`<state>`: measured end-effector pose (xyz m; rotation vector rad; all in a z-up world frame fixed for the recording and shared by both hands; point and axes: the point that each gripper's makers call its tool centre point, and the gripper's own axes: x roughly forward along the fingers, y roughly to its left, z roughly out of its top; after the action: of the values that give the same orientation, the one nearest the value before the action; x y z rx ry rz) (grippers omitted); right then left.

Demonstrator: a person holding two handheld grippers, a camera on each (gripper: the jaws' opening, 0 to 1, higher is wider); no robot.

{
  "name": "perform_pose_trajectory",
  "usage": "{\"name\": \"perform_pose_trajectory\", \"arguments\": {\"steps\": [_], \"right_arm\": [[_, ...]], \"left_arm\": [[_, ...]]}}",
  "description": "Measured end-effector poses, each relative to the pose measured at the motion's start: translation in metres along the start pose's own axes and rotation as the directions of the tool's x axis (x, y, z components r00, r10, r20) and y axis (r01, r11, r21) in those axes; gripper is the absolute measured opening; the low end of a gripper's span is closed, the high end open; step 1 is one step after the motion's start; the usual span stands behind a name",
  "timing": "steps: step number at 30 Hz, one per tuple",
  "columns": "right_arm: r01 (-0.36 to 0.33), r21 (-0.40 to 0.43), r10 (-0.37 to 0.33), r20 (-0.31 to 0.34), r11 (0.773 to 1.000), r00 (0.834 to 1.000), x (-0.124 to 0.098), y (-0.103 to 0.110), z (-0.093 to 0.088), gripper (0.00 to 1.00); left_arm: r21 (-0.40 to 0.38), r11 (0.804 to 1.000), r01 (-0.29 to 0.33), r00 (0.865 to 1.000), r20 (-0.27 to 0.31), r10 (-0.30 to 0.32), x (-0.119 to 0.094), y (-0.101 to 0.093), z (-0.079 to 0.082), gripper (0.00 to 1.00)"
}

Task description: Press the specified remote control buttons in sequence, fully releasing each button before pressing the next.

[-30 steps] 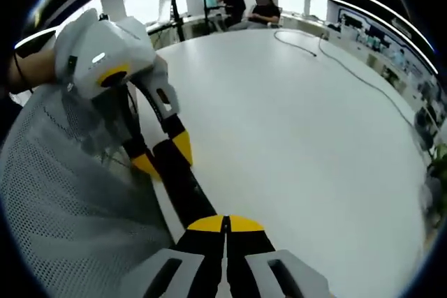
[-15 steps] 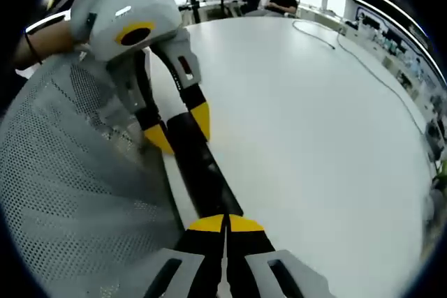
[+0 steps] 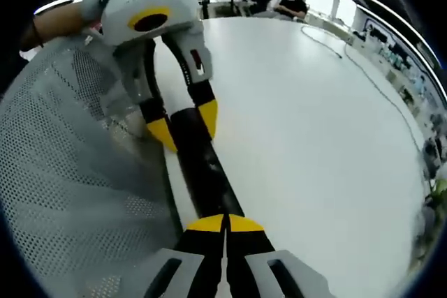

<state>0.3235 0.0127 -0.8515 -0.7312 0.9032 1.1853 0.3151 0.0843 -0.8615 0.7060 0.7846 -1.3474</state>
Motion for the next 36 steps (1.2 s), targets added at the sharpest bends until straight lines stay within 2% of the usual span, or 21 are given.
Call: {"name": "perform_pose_trajectory", "arguments": {"steps": [3,6,8,10,11,14,22,28,32,36], "right_arm": [[0.016,-0.029,-0.017,-0.049,0.999,0.999,0.0014,0.0008,0.0007,0.0],[0.017,-0.113,-0.026,-0.078,0.993,0.997,0.0024,-0.0002,0.001,0.0],[0.023,-0.101,-0.03,-0.07,0.995,0.997,0.0024,0.0005,0.0008,0.0],[0.033,-0.055,-0.035,-0.038,0.998,0.999,0.0017,-0.0011,0.0009,0.0],[0.024,0.001,-0.024,-0.017,1.0,1.0,0.0016,-0.0012,0.0013,0.0],[0.004,0.047,-0.005,0.004,0.999,1.0,0.0009,-0.0031,0.0009,0.0],[0.01,-0.008,-0.01,0.002,1.0,1.0,0.0039,-0.0003,0.0077,0.0],[0.009,-0.014,-0.009,0.007,1.0,1.0,0.0042,0.0011,0.0087,0.0],[0.017,-0.098,-0.018,-0.009,0.995,1.0,0.0043,0.0029,0.0089,0.0],[0.016,-0.083,-0.017,-0.01,0.996,1.0,0.0036,0.0022,0.0091,0.0]], "left_arm": [[0.0,1.0,0.0,1.0,-0.001,0.0,-0.0001,0.0,0.0,0.25],[0.001,1.0,0.001,1.0,-0.001,-0.001,-0.0002,-0.0001,0.0001,0.25],[0.001,1.0,0.001,1.0,0.001,-0.001,-0.0002,0.0,0.0002,0.25],[0.002,1.0,0.0,1.0,0.0,0.0,-0.0001,0.0002,0.0002,0.25],[0.002,1.0,0.0,1.0,-0.001,0.0,-0.0001,0.0002,0.0002,0.25],[0.001,1.0,-0.001,1.0,0.003,0.001,-0.0001,0.0002,0.0003,0.25],[-0.001,1.0,-0.002,1.0,0.01,0.002,0.0,0.0002,0.0006,0.25],[-0.002,1.0,-0.002,1.0,0.013,0.002,-0.0002,-0.0003,0.0006,0.25],[-0.003,1.0,-0.002,1.0,0.013,0.002,-0.0001,-0.0001,0.0004,0.25],[-0.005,1.0,-0.003,1.0,0.014,0.003,-0.0002,-0.0001,0.0003,0.25]]}}
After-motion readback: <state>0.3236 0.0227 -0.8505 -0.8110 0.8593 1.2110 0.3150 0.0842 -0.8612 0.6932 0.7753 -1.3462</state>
